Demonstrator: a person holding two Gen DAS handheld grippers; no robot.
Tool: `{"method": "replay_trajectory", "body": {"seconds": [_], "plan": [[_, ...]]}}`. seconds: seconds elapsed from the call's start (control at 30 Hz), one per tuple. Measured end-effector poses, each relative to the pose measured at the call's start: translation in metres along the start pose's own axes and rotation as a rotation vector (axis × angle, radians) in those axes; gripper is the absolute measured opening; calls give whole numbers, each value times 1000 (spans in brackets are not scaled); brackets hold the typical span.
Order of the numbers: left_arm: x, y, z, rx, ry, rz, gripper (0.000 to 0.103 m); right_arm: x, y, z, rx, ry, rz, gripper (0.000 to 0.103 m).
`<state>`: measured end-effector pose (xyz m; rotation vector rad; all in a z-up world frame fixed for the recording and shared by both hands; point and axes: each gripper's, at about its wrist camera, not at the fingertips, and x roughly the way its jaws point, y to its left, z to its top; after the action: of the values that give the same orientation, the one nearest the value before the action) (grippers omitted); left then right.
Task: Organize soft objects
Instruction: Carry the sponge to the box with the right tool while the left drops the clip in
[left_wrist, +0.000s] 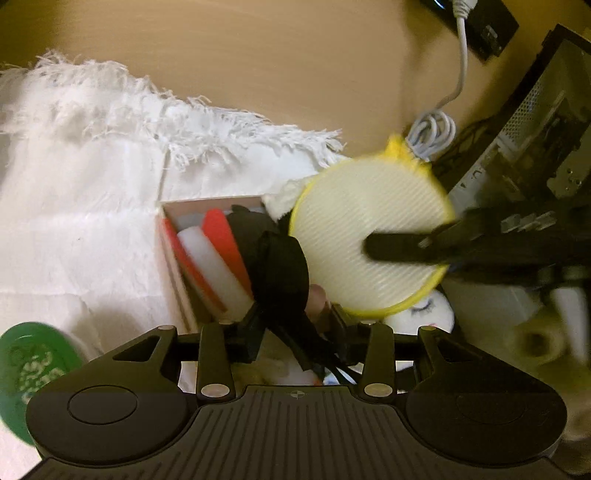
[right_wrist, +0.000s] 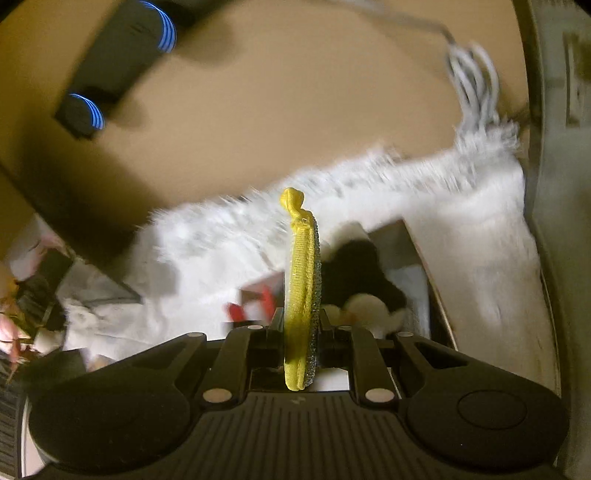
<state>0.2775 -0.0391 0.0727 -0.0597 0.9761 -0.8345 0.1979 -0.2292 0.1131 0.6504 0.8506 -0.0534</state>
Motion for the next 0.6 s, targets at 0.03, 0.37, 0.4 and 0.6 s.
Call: {"method": "replay_trajectory", "body": {"seconds": [0.03, 0.37, 0.4, 0.6], "plan": [[-4, 2, -1, -2, -6, -2, 42, 7, -5, -1, 10, 15, 0, 15], [-25, 11, -1, -71, -21, -29, 41, 1, -3, -12, -16, -28, -15, 17], [-24, 11, -2, -68, -13, -27, 41, -3, -1, -13, -25, -37, -26, 17], [-11, 11, -12, -85, 44, -44, 39, -25, 13, -12, -38, -74, -23, 16]]}}
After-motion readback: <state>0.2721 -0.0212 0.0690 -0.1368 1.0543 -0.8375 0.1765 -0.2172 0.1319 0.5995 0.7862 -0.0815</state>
